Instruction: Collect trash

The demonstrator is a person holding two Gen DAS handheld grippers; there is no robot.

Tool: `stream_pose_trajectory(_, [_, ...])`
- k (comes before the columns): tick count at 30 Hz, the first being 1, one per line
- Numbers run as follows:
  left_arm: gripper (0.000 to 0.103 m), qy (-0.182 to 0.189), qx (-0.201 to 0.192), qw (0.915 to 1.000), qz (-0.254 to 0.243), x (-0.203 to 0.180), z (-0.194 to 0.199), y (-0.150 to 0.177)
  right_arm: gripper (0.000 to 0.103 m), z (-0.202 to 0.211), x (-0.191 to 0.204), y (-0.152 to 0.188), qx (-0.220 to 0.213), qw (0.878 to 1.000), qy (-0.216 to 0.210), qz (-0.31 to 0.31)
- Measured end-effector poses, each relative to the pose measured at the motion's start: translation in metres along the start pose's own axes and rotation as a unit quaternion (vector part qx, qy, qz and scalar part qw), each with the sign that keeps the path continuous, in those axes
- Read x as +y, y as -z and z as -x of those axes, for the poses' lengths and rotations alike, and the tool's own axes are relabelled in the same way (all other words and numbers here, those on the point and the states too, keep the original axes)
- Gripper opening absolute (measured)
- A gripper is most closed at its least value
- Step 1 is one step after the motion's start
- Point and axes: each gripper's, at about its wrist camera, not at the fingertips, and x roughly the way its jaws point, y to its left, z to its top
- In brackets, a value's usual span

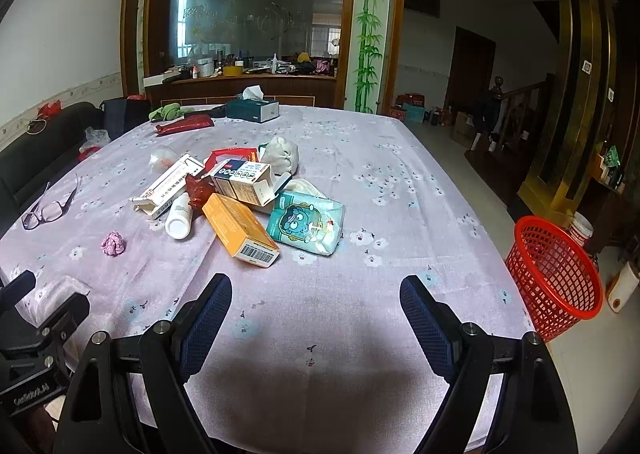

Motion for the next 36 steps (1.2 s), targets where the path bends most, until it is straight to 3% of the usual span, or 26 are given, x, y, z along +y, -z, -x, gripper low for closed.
stream_pose_trajectory(15, [0.103, 0.004, -0.016, 0.9993, -0.032, -0.003, 0.005, -0.01, 0.089, 0.0, 0.005, 0.003, 0.002, 1.0, -0.002, 0.005])
stream_pose_trajectory(26, [0.1, -0.01, -0.062, 0.9975, -0.031, 0.006, 0.019, -0.032, 0.089, -0.002, 0.008, 0.002, 0.006, 1.0, -0.004, 0.008])
stream_pose_trajectory(32, [0.1, -0.009, -0.048, 0.9983, -0.03, 0.011, 0.012, -0.034, 0.088, -0.003, 0.009, 0.003, 0.007, 1.0, -0.005, 0.01])
stream_pose_trajectory(36, [0.1, 0.0, -0.032, 0.9992, -0.025, 0.018, 0.003, -0.036, 0.08, -0.006, 0.01, 0.003, 0.014, 1.0, -0.013, 0.012])
